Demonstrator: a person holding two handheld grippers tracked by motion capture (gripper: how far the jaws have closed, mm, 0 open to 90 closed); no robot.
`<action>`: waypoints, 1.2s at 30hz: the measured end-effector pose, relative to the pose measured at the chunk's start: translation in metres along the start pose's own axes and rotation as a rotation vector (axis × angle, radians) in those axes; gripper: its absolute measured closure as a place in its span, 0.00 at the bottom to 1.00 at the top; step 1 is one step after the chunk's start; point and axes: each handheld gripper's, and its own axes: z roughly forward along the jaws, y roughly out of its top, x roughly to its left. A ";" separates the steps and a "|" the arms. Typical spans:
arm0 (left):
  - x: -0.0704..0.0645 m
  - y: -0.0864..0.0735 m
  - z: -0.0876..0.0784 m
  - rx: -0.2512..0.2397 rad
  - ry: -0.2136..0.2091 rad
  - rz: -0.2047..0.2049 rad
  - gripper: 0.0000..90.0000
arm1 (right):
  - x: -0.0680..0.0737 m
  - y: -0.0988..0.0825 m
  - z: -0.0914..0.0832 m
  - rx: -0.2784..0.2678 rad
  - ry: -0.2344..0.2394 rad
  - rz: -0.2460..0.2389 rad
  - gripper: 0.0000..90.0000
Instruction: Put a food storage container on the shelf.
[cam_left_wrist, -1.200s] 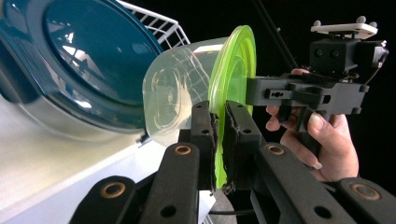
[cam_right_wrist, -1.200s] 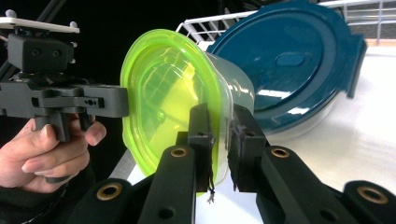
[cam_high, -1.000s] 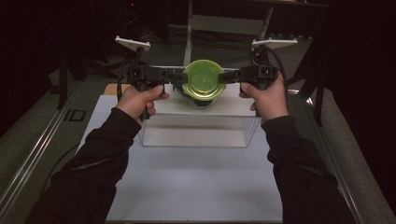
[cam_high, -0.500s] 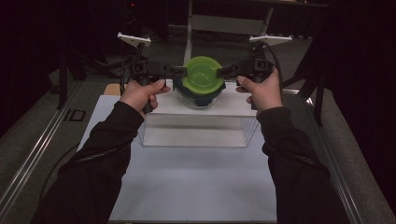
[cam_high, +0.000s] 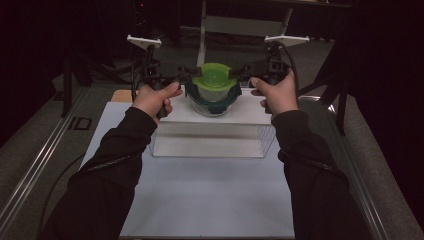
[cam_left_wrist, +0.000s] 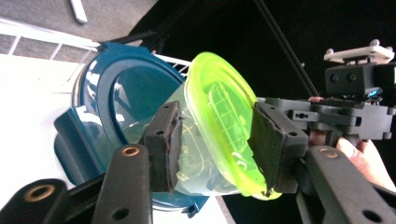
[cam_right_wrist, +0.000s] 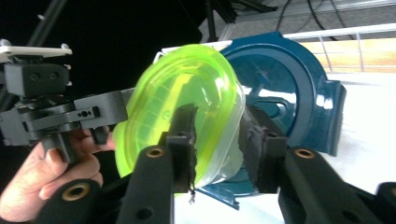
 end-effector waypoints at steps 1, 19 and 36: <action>-0.001 0.000 -0.001 -0.005 0.014 0.009 0.54 | 0.000 0.000 0.000 -0.006 0.007 -0.001 0.65; -0.004 -0.031 -0.039 -0.041 0.012 0.124 0.49 | 0.016 -0.027 -0.034 -0.094 0.031 -0.115 0.64; 0.007 -0.108 -0.062 -0.109 0.057 0.363 0.45 | 0.016 -0.091 0.022 -0.045 0.110 -0.129 1.00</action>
